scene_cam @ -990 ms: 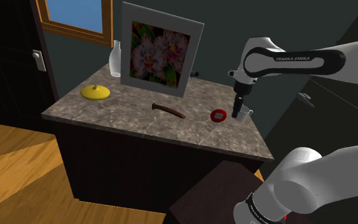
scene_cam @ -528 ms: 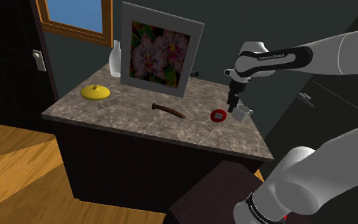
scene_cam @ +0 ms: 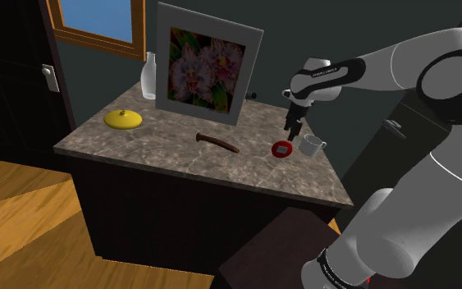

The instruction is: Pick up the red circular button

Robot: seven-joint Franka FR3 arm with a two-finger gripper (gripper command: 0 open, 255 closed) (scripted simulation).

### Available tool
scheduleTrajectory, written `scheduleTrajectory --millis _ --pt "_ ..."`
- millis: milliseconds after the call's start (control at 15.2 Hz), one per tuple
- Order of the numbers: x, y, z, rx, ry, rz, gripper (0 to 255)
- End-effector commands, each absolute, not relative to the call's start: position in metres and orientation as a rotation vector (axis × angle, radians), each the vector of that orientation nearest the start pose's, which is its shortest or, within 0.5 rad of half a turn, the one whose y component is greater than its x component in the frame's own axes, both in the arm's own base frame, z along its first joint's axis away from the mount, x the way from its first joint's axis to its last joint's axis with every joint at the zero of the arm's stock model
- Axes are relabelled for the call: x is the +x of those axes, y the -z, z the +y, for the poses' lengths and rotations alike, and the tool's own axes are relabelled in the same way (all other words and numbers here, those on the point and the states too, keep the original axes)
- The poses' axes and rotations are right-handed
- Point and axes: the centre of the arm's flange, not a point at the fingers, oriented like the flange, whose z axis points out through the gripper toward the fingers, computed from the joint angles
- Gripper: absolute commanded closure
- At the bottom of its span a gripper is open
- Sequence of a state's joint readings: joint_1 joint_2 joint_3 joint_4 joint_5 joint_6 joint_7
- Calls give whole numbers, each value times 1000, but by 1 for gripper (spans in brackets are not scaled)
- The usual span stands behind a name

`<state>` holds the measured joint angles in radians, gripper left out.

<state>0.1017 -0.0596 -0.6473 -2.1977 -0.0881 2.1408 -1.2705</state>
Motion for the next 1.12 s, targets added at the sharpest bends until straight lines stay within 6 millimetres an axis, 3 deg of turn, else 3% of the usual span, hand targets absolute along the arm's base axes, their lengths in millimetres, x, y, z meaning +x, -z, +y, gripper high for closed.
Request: scheduleTrajectory --millis 0,264,396,462,1056 --pt "444 -393 -277 -2923 -53 -1199 0" --pt "444 -369 -277 -2923 -53 -1199 0" --pt "444 -369 -277 -2923 -53 -1199 0" --pt "444 -368 -277 -2923 -53 -1199 255" --pt "444 -369 -277 -2923 -53 -1199 255"
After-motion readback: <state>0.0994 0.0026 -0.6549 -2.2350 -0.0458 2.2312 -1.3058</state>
